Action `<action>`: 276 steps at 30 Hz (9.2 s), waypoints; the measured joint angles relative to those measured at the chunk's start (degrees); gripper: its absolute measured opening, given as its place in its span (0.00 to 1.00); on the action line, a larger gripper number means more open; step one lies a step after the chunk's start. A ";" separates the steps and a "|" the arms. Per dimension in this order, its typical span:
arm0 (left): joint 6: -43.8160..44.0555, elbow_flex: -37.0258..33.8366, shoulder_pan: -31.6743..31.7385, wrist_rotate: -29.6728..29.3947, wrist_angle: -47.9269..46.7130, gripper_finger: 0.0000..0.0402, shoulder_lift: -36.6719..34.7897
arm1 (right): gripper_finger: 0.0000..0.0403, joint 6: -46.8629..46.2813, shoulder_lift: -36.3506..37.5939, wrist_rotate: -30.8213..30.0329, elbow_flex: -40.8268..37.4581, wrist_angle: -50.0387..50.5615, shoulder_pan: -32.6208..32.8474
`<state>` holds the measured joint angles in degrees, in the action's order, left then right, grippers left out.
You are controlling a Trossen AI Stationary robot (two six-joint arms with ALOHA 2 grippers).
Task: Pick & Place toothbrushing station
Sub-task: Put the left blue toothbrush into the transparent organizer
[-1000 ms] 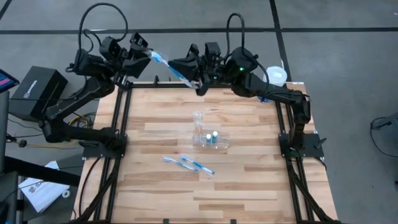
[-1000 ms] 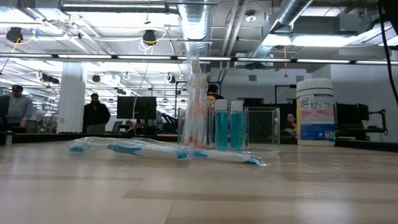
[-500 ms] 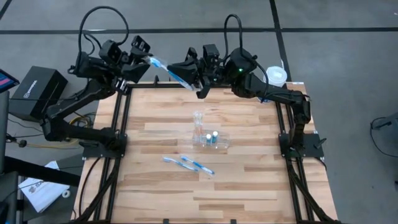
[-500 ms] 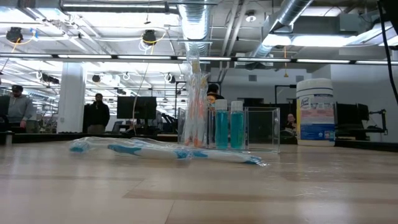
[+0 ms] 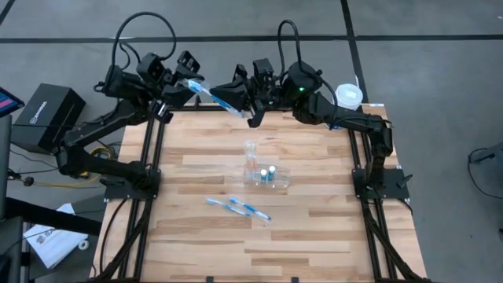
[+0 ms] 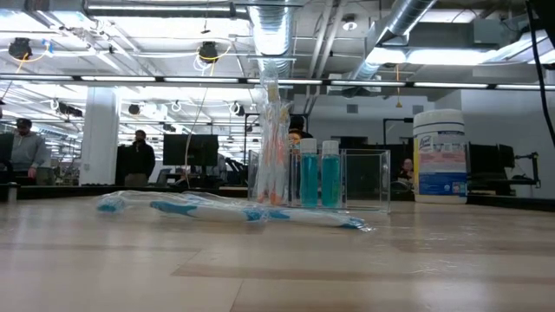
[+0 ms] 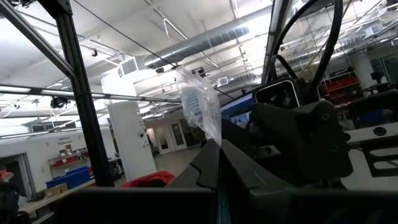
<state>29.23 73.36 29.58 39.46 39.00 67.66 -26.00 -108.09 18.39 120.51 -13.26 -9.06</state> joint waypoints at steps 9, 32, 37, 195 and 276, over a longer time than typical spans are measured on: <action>1.43 0.04 -0.96 2.25 0.19 0.33 -0.01 | 0.00 0.00 -0.02 -0.11 0.00 -0.65 -0.04; 2.97 0.20 0.24 4.07 0.46 0.33 -0.22 | 0.00 -3.85 -3.61 0.25 -0.11 -3.21 -0.20; 3.13 0.24 0.98 3.95 0.50 0.32 -0.54 | 0.00 -3.89 -3.45 0.29 0.00 -4.16 -0.50; -37.73 4.22 -19.50 -15.17 -15.65 0.31 43.69 | 0.28 6.49 30.58 -49.54 0.00 71.52 26.10; -16.74 -39.09 -36.33 -33.54 -70.20 0.36 -8.46 | 0.28 24.48 28.39 -42.40 0.16 53.94 22.35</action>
<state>12.49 34.28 -6.75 5.92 -31.20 59.20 -1.52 -79.70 -24.01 120.67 40.68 13.29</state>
